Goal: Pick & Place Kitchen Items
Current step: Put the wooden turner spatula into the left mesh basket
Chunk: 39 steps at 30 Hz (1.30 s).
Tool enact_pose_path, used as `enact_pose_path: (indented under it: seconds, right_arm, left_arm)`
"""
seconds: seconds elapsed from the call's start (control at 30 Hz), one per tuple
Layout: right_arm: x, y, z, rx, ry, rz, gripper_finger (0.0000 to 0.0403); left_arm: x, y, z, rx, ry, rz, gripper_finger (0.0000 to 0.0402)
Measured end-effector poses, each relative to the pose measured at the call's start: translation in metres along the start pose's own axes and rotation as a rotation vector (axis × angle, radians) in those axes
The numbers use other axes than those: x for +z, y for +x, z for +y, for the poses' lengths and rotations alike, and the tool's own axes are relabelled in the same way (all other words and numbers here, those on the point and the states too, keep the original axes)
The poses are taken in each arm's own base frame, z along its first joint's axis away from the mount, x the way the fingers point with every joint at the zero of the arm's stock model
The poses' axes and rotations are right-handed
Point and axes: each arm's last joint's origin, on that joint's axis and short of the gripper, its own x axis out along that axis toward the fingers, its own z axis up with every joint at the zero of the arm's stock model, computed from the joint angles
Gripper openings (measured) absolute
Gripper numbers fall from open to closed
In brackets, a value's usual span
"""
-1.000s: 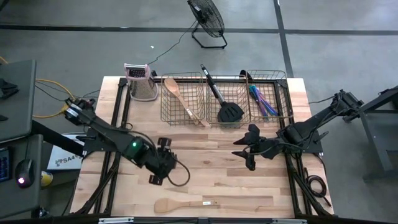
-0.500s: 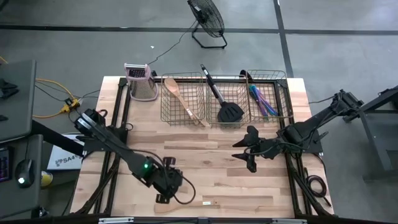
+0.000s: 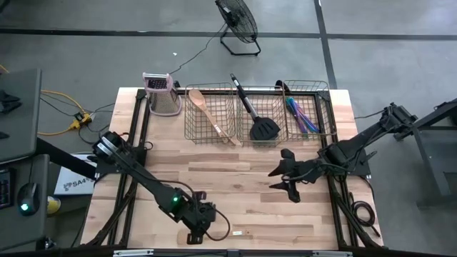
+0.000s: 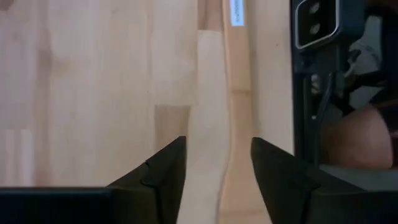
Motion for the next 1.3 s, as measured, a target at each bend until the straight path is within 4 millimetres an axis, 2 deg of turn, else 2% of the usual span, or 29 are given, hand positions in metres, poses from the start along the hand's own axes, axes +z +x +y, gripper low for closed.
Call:
enact_pose_path:
  seconds: [0.23, 0.33, 0.67, 1.0, 1.3]
  right_arm:
    - [0.000, 0.000, 0.000, 0.000, -0.048, 0.001, 0.0195]
    - [-0.001, 0.000, 0.000, -0.002, -0.057, 0.006, 0.0195]
    - [-0.001, 0.000, 0.000, -0.004, -0.060, 0.008, 0.0195]
    - [-0.001, 0.000, 0.000, -0.004, -0.045, 0.010, 0.0195]
    - [-0.017, 0.006, -0.005, -0.019, 0.008, 0.048, 0.0195]
  left_arm:
    - [0.003, 0.007, -0.005, -0.054, -0.079, -0.028, 0.0261]
    - [0.005, 0.007, -0.007, -0.067, -0.098, -0.040, 0.0278]
    - [-0.016, 0.011, -0.022, -0.011, -0.058, -0.012, 0.0244]
    - [-0.035, 0.035, -0.032, 0.021, -0.021, 0.052, 0.0210]
    - [-0.047, 0.044, -0.036, 0.035, 0.008, 0.101, 0.0202]
